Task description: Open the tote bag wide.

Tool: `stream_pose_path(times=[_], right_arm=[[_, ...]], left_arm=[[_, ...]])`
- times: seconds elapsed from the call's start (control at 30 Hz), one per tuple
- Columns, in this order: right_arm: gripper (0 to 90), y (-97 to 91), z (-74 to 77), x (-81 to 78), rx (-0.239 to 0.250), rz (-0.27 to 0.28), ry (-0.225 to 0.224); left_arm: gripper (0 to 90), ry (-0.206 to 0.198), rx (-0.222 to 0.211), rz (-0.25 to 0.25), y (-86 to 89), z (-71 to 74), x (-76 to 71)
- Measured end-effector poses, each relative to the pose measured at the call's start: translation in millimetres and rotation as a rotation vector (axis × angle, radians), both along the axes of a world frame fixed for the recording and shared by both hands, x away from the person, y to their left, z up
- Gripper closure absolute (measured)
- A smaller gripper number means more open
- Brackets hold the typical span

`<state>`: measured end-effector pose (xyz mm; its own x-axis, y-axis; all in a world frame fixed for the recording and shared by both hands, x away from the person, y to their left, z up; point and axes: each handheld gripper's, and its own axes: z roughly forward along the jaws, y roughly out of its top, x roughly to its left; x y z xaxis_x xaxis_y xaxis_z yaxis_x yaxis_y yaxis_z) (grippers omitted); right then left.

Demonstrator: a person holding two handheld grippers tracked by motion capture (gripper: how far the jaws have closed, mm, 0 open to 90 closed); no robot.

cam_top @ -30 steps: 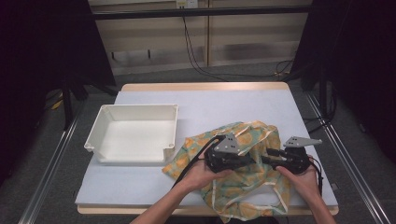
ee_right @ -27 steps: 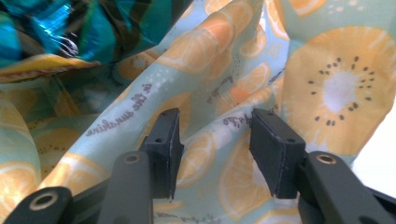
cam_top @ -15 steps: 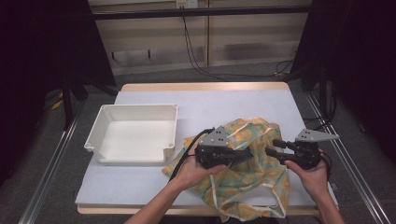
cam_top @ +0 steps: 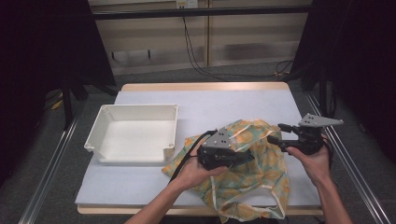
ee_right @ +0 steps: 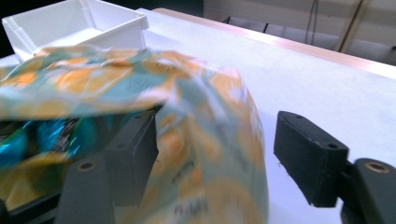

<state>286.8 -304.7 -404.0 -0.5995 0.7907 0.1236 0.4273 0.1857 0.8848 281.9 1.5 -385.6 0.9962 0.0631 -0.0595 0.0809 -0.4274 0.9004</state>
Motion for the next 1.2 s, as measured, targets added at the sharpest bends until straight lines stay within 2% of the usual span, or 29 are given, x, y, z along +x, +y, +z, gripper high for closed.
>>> stream_pose_path(times=[0.07,0.1,0.2,0.27,0.37,0.43,0.67,0.73,0.83,0.93,1.07,1.1,1.2], right_arm=[[43.1,6.5,0.8,9.1,0.016,0.021,0.003],[59.0,9.2,1.8,12.8,0.037,0.041,0.001],[81.6,16.6,5.0,24.0,0.067,0.076,-0.005],[89.5,20.1,6.3,32.5,0.077,0.077,-0.002],[90.0,22.8,3.6,47.3,0.086,0.068,0.025],[90.0,25.4,-0.8,55.9,0.072,0.064,0.049],[89.8,26.1,-19.8,75.1,0.080,0.041,0.100],[89.1,25.9,-23.5,77.0,0.080,0.040,0.111],[87.4,26.9,-26.3,77.2,0.084,0.043,0.121],[88.1,28.9,-25.3,76.4,0.094,0.050,0.120],[87.9,26.3,-23.8,77.1,0.099,0.037,0.121],[88.0,25.8,-23.4,77.3,0.103,0.044,0.121],[87.9,26.7,-22.9,77.8,0.082,0.044,0.124]], left_arm=[[90.0,-0.002,0.002,-0.009,-0.5,-0.2,-1.2],[90.0,0.003,-0.003,-0.014,-1.0,-0.7,-2.2],[90.0,0.000,0.003,-0.030,-1.2,-1.3,-6.5],[90.0,-0.005,0.003,-0.052,-1.5,-2.3,-11.2],[90.0,-0.016,0.008,-0.079,-2.7,-2.4,-17.6],[90.0,-0.026,0.004,-0.099,-3.5,-1.4,-21.2],[90.0,-0.010,-0.067,-0.106,-0.7,11.2,-19.3],[90.0,-0.010,-0.089,-0.096,1.6,16.5,-16.3],[90.0,0.023,-0.132,-0.087,3.6,21.6,-9.5],[90.0,0.037,-0.150,-0.074,4.0,27.0,-1.9],[90.0,0.032,-0.178,-0.056,6.3,36.6,5.6],[90.0,0.042,-0.190,-0.053,7.4,39.1,7.4],[90.0,0.039,-0.215,-0.048,10.4,47.3,9.2]])
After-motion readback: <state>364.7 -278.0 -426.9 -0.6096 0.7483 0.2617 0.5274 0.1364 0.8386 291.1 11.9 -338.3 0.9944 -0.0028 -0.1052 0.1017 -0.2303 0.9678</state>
